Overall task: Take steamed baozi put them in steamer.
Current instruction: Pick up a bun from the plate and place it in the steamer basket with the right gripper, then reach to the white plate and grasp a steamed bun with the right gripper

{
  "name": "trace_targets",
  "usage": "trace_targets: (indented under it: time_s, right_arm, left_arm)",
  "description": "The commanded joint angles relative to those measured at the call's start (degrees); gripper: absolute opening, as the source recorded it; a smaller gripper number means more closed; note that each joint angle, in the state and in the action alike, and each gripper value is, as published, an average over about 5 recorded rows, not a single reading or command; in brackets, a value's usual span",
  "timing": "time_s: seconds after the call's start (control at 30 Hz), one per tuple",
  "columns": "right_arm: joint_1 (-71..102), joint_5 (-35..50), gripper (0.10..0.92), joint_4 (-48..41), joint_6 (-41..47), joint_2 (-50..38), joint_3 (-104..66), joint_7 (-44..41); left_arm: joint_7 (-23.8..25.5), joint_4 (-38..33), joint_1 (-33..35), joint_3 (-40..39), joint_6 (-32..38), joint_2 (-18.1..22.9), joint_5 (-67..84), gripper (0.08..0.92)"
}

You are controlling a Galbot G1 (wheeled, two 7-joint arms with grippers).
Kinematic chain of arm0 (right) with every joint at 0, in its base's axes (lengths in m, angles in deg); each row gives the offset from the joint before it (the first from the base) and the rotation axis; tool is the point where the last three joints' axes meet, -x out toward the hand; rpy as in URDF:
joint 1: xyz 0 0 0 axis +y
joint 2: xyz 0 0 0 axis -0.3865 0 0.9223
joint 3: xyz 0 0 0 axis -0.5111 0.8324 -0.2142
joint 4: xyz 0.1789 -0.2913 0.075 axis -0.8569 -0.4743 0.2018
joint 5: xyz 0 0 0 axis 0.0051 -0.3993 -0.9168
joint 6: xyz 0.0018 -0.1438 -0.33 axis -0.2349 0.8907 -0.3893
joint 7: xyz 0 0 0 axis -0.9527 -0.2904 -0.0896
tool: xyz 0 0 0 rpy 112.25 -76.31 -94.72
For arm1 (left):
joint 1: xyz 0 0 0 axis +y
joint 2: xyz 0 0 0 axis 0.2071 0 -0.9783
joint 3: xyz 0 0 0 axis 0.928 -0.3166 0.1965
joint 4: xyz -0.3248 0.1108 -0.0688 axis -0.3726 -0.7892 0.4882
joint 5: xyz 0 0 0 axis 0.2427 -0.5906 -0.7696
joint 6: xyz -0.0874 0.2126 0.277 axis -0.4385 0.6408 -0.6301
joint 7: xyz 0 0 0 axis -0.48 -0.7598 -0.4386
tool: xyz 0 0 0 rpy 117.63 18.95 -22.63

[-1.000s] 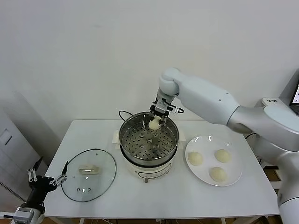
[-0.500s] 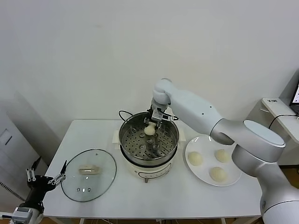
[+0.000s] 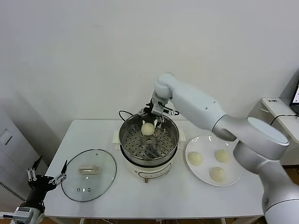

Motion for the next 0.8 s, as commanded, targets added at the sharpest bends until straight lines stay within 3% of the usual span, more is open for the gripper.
trace_targets:
  time_s: [0.03,0.13,0.3,0.6,0.8]
  right_arm:
    - [-14.9,33.6,0.823,0.8,22.9,-7.1,15.9,-1.1]
    - [-20.1,43.7,0.823,-2.3,33.8,-10.5,25.3,-2.9]
    - [-16.7,41.8,0.823,-5.2,38.8,-16.7,26.6,-4.7]
    - [-5.2,32.8,0.823,13.3,43.1,-29.9,25.9,0.5]
    - [4.1,30.5,0.823,18.6,42.8,-33.4,20.9,4.6]
  left_arm:
    - [0.0,-0.1,-0.1,-0.1,0.1,-0.1,0.0,0.823]
    - [-0.1,-0.4,-0.4,-0.2,-0.1,-0.2,0.0,0.823]
    - [-0.1,-0.7,-0.8,-0.7,-0.3,0.0,-0.1,0.823]
    - [-0.2,-1.4,-0.3,-1.4,-0.3,0.9,-1.2,0.823]
    - [-0.2,-1.6,0.4,-1.6,-0.1,1.4,-2.2,0.823]
